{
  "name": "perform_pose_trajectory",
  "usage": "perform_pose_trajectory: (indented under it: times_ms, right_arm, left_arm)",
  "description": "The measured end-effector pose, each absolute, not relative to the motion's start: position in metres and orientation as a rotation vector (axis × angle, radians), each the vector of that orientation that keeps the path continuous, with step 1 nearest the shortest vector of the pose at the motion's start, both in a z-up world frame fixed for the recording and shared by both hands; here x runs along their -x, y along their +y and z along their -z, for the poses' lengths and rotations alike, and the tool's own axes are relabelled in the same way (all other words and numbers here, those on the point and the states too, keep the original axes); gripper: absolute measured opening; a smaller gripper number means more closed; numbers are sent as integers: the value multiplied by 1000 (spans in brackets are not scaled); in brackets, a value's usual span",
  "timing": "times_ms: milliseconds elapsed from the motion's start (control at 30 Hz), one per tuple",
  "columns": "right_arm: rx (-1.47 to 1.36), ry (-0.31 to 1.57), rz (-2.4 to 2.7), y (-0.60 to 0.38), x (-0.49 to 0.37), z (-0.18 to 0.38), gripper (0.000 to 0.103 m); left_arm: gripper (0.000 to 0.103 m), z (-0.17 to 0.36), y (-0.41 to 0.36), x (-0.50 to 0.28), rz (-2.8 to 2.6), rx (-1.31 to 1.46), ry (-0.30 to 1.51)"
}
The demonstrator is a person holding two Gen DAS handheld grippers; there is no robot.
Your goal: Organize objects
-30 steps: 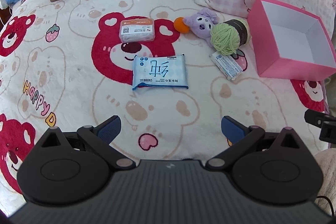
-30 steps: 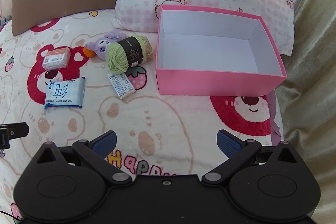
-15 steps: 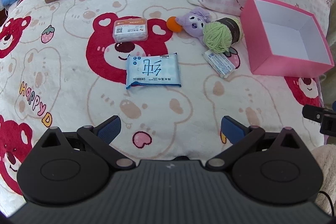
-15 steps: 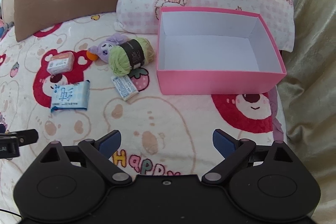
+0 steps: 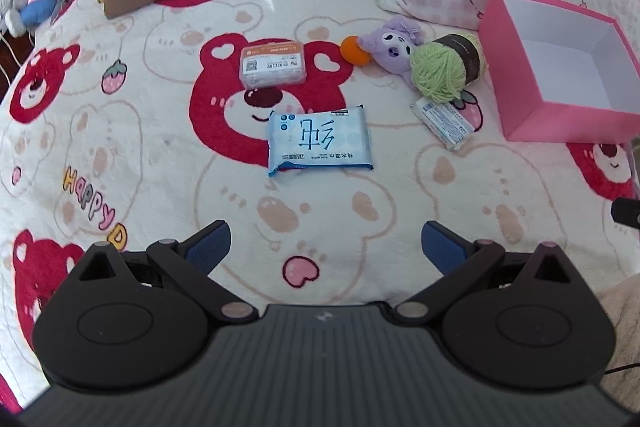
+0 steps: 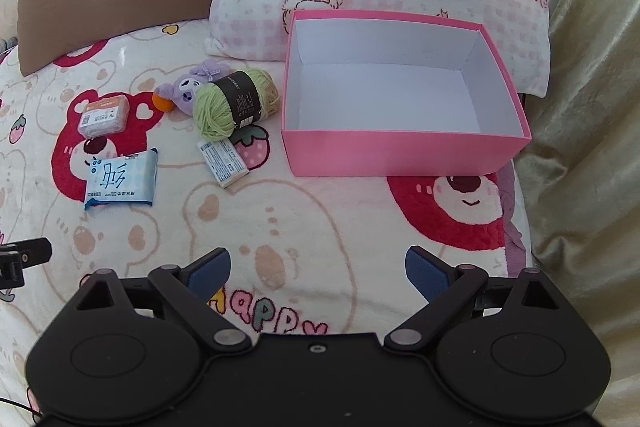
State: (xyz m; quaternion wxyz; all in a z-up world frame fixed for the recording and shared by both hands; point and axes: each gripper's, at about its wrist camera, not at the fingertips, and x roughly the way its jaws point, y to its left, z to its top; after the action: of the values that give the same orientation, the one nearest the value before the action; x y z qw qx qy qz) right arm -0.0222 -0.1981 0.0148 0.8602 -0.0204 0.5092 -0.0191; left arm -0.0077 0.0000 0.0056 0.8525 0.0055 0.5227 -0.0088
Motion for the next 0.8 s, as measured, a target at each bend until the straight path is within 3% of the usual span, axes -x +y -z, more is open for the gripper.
perform_pose_trajectory:
  times_ms: [800]
  right_arm:
    - [83,1045,-41,-167,31,-26,96]
  left_arm:
    - [103,-6,24,15,63,51,1105]
